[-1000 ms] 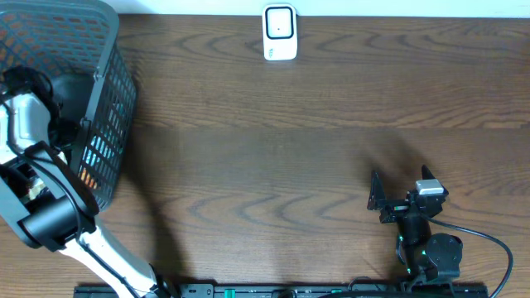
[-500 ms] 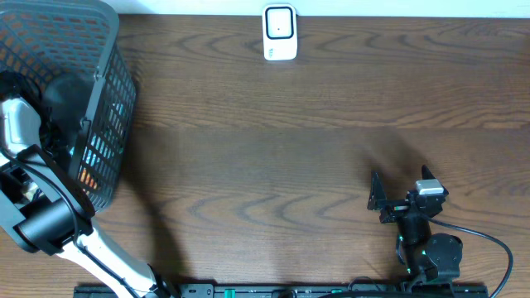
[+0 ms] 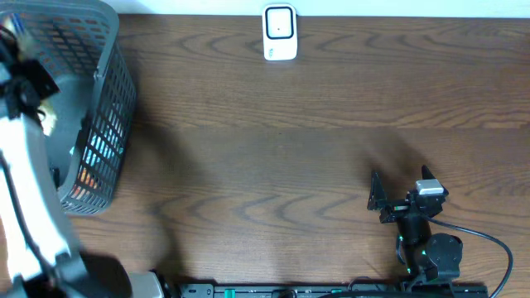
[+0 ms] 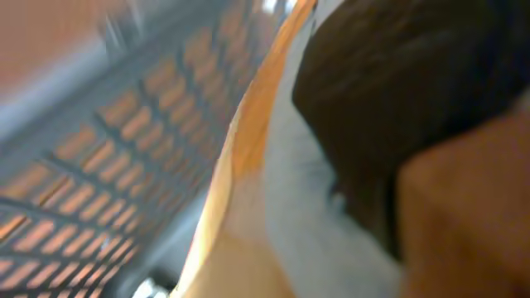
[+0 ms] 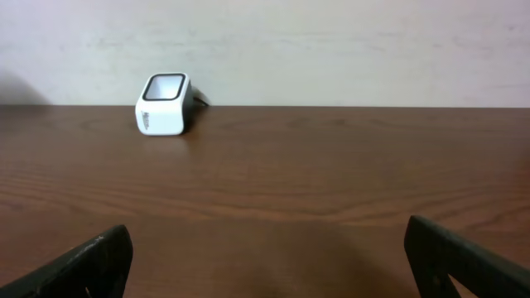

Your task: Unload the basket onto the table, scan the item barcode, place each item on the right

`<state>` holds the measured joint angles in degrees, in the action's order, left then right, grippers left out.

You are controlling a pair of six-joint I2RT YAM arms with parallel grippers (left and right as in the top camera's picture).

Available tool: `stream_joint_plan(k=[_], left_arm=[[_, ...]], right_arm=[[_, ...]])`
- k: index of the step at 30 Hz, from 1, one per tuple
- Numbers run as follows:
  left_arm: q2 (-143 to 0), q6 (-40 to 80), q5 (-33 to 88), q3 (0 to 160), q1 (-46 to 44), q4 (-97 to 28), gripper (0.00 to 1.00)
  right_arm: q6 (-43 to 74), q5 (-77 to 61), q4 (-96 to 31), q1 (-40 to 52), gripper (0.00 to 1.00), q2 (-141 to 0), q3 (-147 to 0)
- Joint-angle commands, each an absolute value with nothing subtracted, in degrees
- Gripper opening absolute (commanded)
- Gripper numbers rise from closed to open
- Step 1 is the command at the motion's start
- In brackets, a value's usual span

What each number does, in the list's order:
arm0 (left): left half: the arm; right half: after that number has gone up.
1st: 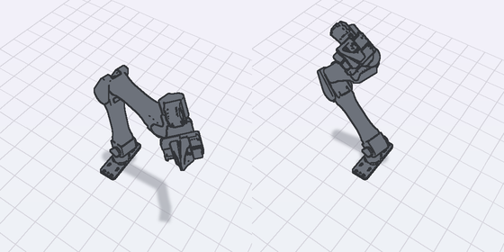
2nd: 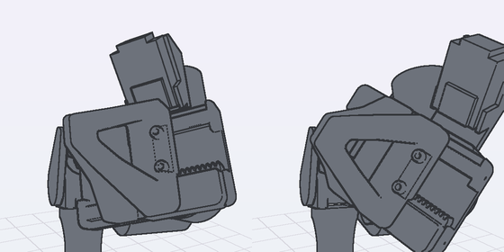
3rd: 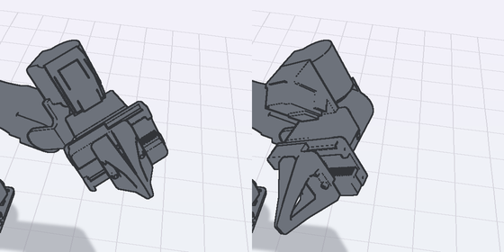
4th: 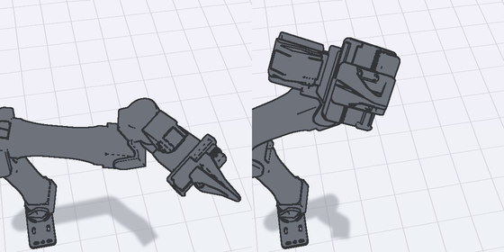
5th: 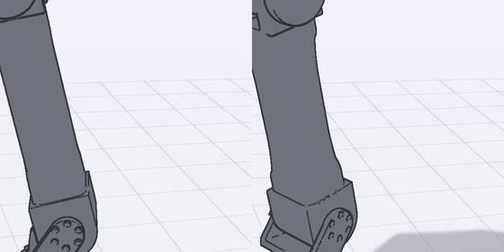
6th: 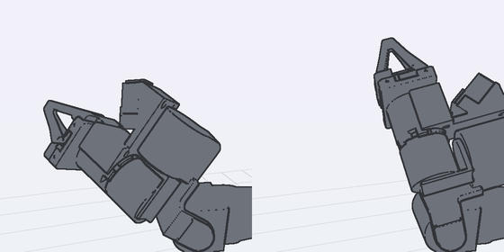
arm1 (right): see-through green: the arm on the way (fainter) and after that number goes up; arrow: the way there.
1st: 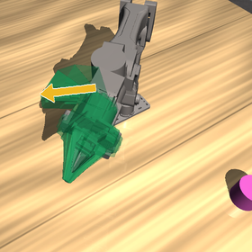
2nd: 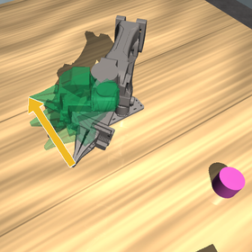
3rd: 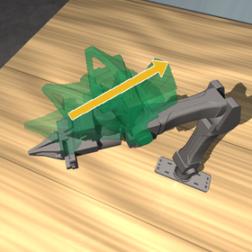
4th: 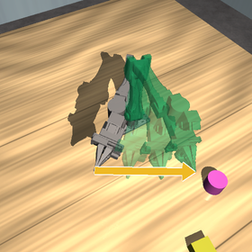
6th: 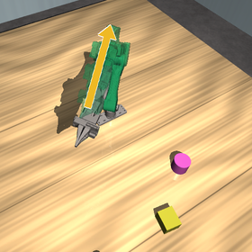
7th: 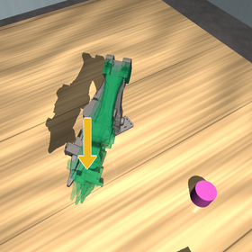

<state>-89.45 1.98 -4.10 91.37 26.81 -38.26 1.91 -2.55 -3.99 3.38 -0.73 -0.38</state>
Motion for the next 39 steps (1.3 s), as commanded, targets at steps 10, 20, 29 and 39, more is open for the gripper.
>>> stream_joint_plan(k=[10,20,29,39], left_arm=[[-69.06,23.79,19.94,92.38,11.9,-25.67,0.07],[-79.37,23.9,19.42,92.05,-8.88,-36.56,0.08],[-97.12,23.9,15.62,92.05,-18.13,-40.49,0.08],[-103.13,23.88,15.59,92.07,-20.6,-41.52,0.87]], right_arm=[[2.31,-2.07,-4.27,2.94,0.99,-0.75,-0.34],[2.31,-2.07,-4.27,2.94,0.99,-0.75,-0.34],[2.31,-2.07,-4.27,2.94,0.99,-0.75,-0.34],[2.31,-2.07,-4.27,2.94,0.99,-0.75,-0.34]])
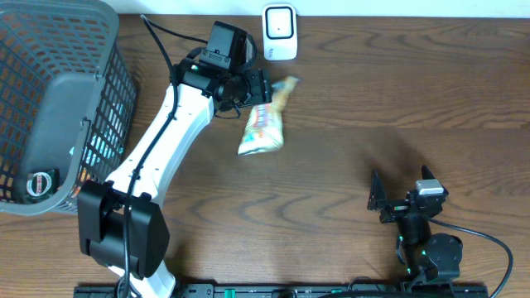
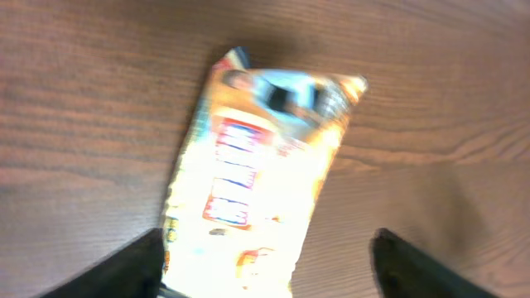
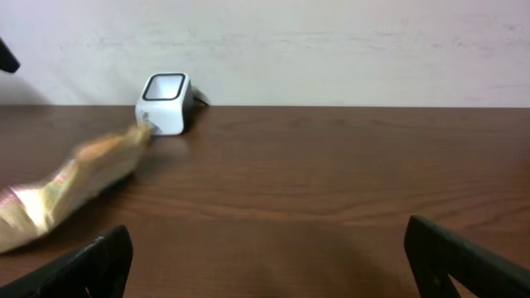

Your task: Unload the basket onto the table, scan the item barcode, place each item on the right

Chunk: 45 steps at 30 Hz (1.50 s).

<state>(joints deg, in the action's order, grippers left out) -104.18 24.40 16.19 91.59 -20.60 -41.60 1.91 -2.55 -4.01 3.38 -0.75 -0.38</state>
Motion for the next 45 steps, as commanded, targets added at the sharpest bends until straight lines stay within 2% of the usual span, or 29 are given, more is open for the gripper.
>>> stream_joint_plan(k=[1,4,15,19,22,23,27,36,42,45], left_arm=[[-102.94,23.86,15.57,92.07,-20.58,-41.52,0.91],[-101.82,23.4,15.59,92.07,-20.53,-41.58,0.98],[-88.82,19.38,15.38,92.07,-19.55,-45.28,0.99],[-82.3,12.62,15.35,92.07,-17.37,-49.15,0.98],[-77.49,0.21,14.96,92.07,-14.66,-53.71,0.98],[-76.58,-0.64,13.72,92.07,-13.8,-54.35,0.98],[-73.3,0.27,8.16,92.07,-8.23,-56.66,0.98],[-72.03,9.47,8.47,92.07,10.85,-57.56,0.98],[-72.44,10.61,8.49,92.07,15.66,-56.69,0.98],[-72.55,14.98,8.82,92.07,16.56,-56.31,0.98]], right_arm=[[2.31,-2.07,-4.27,2.94,0.99,-0.75,-0.34],[2.31,-2.07,-4.27,2.94,0.99,-0.75,-0.34],[2.31,-2.07,-4.27,2.94,0.99,-0.75,-0.34],[2.31,-2.07,-4.27,2.94,0.99,-0.75,-0.34],[2.31,-2.07,-4.27,2.94,0.99,-0.75,-0.34],[2.31,-2.07,-4.27,2.94,0.99,-0.75,-0.34],[2.31,-2.07,-4.27,2.94,0.99,-0.75,-0.34],[2.31,-2.07,-4.27,2.94,0.99,-0.75,-0.34],[2.31,-2.07,-4.27,2.94,0.99,-0.75,-0.34],[2.31,-2.07,-4.27,2.94,0.99,-0.75,-0.34]])
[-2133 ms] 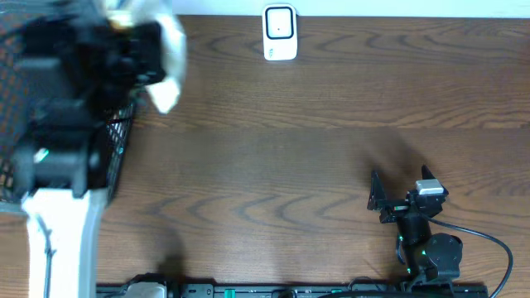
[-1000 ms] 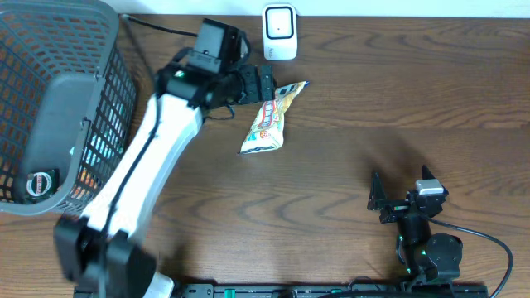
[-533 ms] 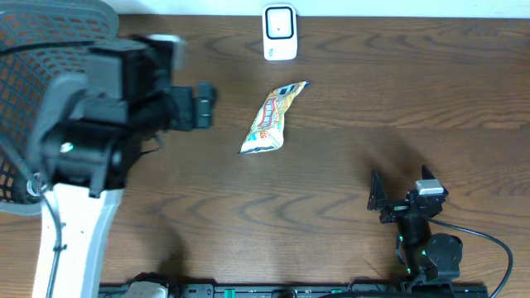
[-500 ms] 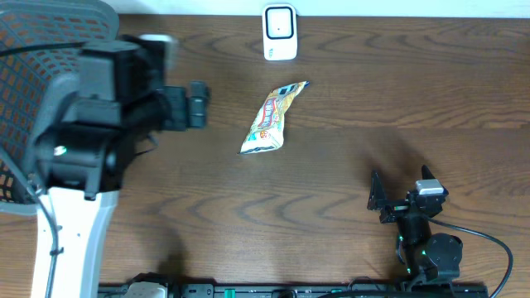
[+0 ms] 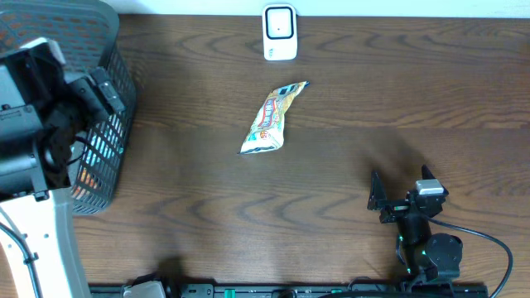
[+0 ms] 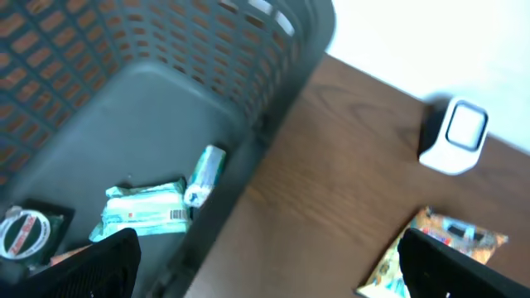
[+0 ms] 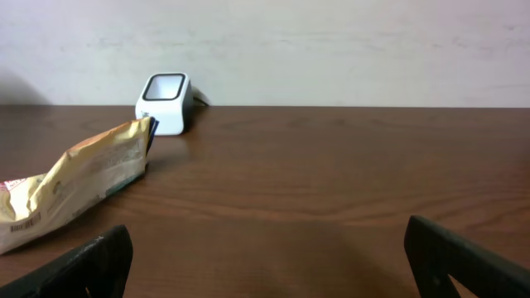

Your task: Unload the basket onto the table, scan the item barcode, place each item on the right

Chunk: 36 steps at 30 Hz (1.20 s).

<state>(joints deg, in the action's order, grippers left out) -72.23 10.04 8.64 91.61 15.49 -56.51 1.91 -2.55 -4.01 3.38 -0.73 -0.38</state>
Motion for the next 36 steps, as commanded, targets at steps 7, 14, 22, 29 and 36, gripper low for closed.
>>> stream_joint_plan(k=[7,14,22,29,36], left_arm=[[-72.99,9.23,36.42,92.05,15.11,-56.03,0.89],[-76.71,9.23,36.62,90.56,5.52,-56.69,0.54],[-88.6,9.04,29.76,90.17,-6.74,-56.49,0.27],[-101.73,10.04,23.42,90.17,-15.97,-53.34,0.19],[-112.38,17.61,19.4,90.17,-21.96,-47.77,0.19]], right_arm=[[2.31,-2.07,-4.27,2.94,0.99,-0.75,-0.34],[2.31,-2.07,-4.27,2.94,0.99,-0.75,-0.34],[2.31,-2.07,-4.27,2.94,0.99,-0.75,-0.34],[2.31,-2.07,-4.27,2.94,0.99,-0.75,-0.34],[2.31,-2.07,-4.27,2.94,0.99,-0.75,-0.34]])
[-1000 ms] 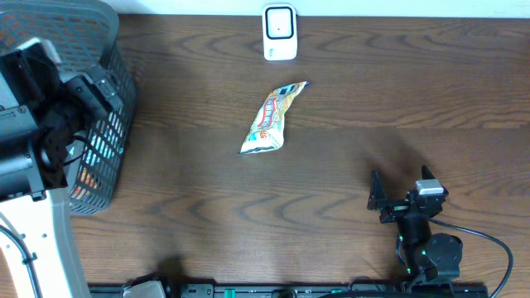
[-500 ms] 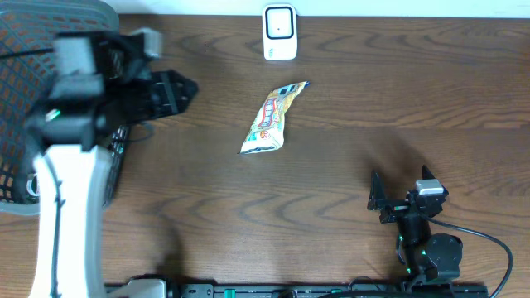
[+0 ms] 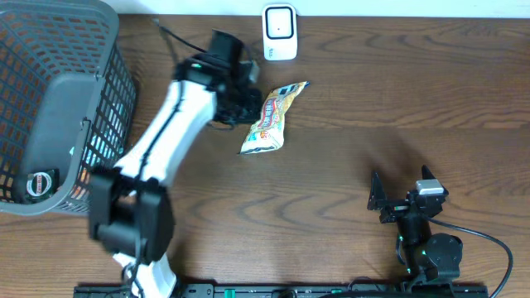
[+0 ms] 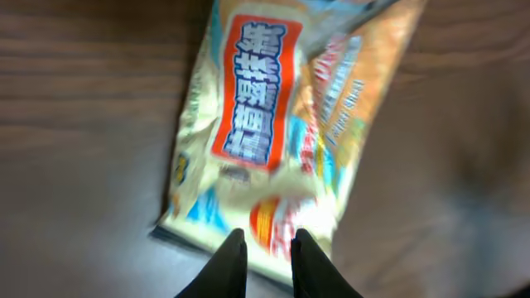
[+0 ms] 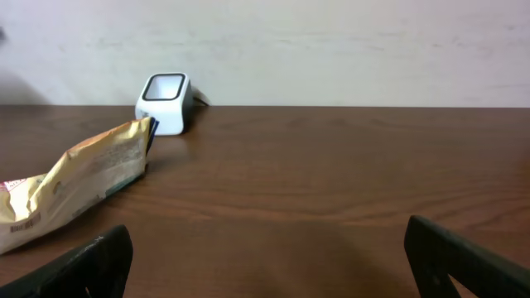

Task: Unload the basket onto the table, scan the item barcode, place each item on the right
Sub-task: 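Regrasp the snack bag and hold it under the white scanner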

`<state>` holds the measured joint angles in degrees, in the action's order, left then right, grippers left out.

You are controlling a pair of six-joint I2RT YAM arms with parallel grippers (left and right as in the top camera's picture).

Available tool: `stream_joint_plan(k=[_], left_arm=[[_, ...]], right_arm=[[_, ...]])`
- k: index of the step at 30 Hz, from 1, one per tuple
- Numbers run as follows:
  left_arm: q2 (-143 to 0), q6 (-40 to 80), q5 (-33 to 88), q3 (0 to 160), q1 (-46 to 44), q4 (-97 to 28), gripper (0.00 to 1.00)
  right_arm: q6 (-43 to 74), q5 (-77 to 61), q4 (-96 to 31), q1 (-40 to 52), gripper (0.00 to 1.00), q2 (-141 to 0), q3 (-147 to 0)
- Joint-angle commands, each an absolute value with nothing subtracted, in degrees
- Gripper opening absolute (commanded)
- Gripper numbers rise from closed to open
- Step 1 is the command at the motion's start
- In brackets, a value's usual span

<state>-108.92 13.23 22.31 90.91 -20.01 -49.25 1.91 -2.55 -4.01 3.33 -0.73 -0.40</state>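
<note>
A yellow snack packet (image 3: pixel 271 120) with a red label lies flat on the brown table, just below the white barcode scanner (image 3: pixel 280 33). My left gripper (image 3: pixel 248 101) is at the packet's left edge. The left wrist view is blurred; there the fingers stand close together on the edge of the packet (image 4: pixel 273 149), my left gripper (image 4: pixel 267 236) shut on it. My right gripper (image 3: pixel 400 178) rests open at the front right, far from the packet. In its view the packet (image 5: pixel 74 186) and the scanner (image 5: pixel 164 104) show at the left, with the right gripper (image 5: pixel 277 265) open and nothing in it.
A grey mesh basket (image 3: pixel 116 108) stands at the far left with a round black item (image 3: pixel 37 184) and other goods inside. The table's (image 3: pixel 373 91) back edge runs just behind the scanner.
My left gripper was wide open over the basket. Now it is at the packet in the middle of the table with its fingers closed on the packet's edge. The packet and the right arm have not moved.
My left gripper was down in the basket against an orange packet. Then it hung open above the snack packet near the scanner. Then it was back over the basket, the packet lying on the table. Now it is at the packet again, fingers closed.
</note>
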Motion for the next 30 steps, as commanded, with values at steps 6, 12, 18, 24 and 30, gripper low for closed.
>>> stream_joint_plan(k=[6,12,18,24,30], left_arm=[[-117.82,23.86,19.42,90.17,-27.33,-42.87,0.19],[-118.19,23.92,19.73,90.54,-32.49,-40.14,0.19],[-116.05,23.86,20.01,92.88,-33.45,-40.4,0.19],[-111.53,22.13,13.23,92.88,-31.46,-40.91,0.18],[-112.22,22.2,2.7,90.65,-30.92,-41.52,0.19]], right_arm=[[2.31,-2.07,-4.27,2.94,0.99,-0.75,-0.34],[2.31,-2.07,-4.27,2.94,0.99,-0.75,-0.34],[2.31,-2.07,-4.27,2.94,0.99,-0.75,-0.34],[2.31,-2.07,-4.27,2.94,0.99,-0.75,-0.34],[2.31,-2.07,-4.27,2.94,0.99,-0.75,-0.34]])
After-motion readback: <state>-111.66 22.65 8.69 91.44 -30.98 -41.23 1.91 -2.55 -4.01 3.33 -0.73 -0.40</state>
